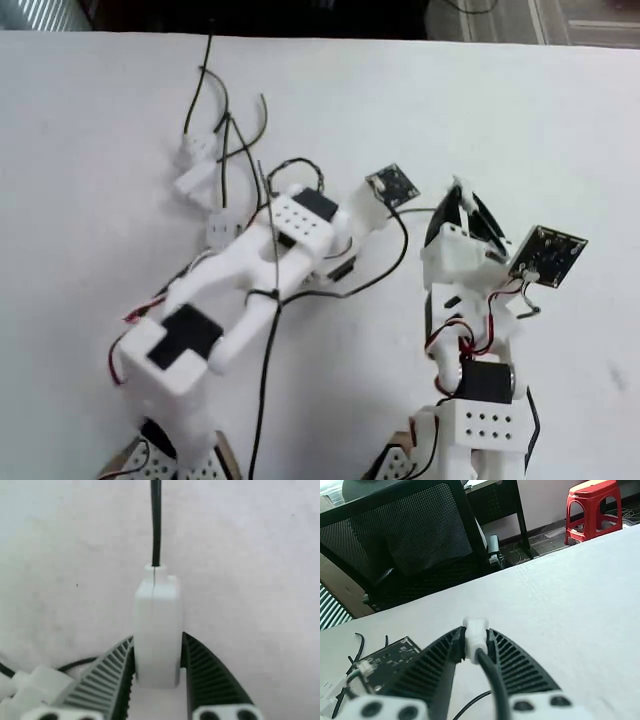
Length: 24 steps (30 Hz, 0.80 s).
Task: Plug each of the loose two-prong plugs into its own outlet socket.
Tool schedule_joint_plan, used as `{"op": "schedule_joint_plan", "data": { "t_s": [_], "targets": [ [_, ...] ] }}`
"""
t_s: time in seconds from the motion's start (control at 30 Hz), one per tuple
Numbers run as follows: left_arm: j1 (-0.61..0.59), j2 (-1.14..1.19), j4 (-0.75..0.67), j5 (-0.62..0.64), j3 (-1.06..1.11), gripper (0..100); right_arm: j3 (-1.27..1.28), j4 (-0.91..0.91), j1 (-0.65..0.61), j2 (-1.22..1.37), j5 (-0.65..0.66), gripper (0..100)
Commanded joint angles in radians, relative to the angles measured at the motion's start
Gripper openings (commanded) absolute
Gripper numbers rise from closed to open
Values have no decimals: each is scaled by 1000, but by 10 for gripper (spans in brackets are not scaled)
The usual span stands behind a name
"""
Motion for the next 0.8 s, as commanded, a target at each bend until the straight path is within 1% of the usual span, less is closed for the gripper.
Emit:
{"op": "schedule_joint_plan", "data": {
  "t_s": [0.0,0.1,0.23,0.37,0.43,0.53,0.63,0.77],
  "targets": [
    [4,-231,26,-2,120,23,-58,13,5,8,0,17],
    [10,-361,25,-2,242,23,-58,21,-21,8,0,17],
    [74,-463,6,0,358,41,-58,22,-24,8,0,17],
    [101,-455,-78,68,442,146,-58,22,-25,8,0,17],
    [99,-421,-110,77,463,189,-58,22,-25,8,0,17],
    [99,-343,-118,81,446,240,-58,22,-25,8,0,17],
    [53,-282,-107,81,388,258,-58,22,-25,8,6,17],
    [-74,-277,-75,75,302,260,-58,22,-27,8,52,17]
  ]
}}
